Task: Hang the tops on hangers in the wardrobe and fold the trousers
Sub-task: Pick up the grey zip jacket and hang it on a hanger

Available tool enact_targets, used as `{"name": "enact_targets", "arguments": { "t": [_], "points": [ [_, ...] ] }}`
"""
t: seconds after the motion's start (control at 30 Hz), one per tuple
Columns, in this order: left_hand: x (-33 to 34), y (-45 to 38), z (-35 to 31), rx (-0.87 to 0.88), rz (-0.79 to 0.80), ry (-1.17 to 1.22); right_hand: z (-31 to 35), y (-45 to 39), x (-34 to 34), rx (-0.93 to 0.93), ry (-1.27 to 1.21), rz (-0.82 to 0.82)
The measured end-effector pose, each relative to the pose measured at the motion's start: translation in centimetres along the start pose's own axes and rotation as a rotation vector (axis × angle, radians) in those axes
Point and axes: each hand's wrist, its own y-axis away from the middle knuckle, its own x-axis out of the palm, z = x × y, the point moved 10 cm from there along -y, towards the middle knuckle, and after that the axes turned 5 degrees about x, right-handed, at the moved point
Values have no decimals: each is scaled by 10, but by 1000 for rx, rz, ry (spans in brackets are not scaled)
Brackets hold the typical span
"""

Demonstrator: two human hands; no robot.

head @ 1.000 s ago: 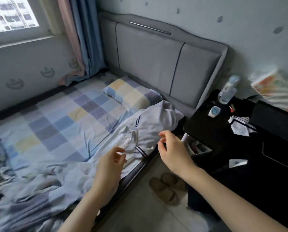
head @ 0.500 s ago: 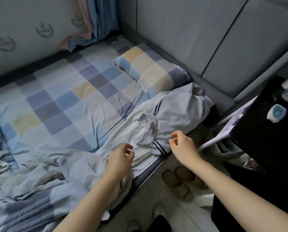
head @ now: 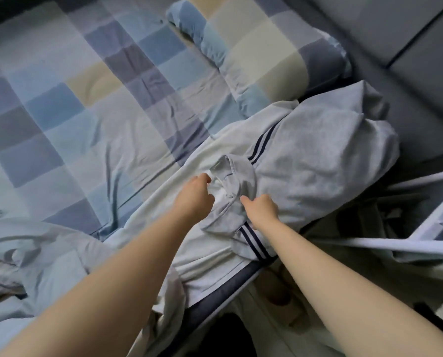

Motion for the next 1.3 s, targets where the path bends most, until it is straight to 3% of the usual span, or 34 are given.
{"name": "enact_targets", "arguments": {
  "t": [0.23, 0.37, 0.47, 0.6, 0.7, 0.77, 0.83, 0.9, 1.0, 1.07, 1.17, 1.3],
  "points": [
    [57, -91, -42, 242, 34, -278, -23, -66, 38, 268, 135, -71],
    [67, -122, -61, 336, -4, -559, -26, -79, 37, 262, 108, -168],
    [72, -135, -70, 384, -71, -578, -36, -83, 33, 225, 75, -168],
    [81, -138, -71, 373, 57, -378, -46, -76, 17, 37, -16, -143],
    [77, -131, -66, 228, 210, 135, -58, -67, 3, -39, -312, -91],
    [67, -127, -61, 130, 198, 417, -59, -59, -6, -85, -452, -52],
    [52, -122, -61, 95, 131, 446, -58, -52, -11, -164, -321, -9],
    [39, -118, -71, 147, 96, 325, -65, -48, -14, -168, 46, -39],
    [25, -105, -85, 191, 113, 246, -91, -46, -31, 24, 234, -85],
    [18, -94, -88, 179, 164, 272, -111, -40, -37, 201, 51, -46],
    [-1, -70, -96, 196, 232, 213, -134, -11, -37, 438, -547, 29],
    [-39, -32, -121, 330, 174, 38, -128, 28, -79, 394, -821, -127]
  ]
}}
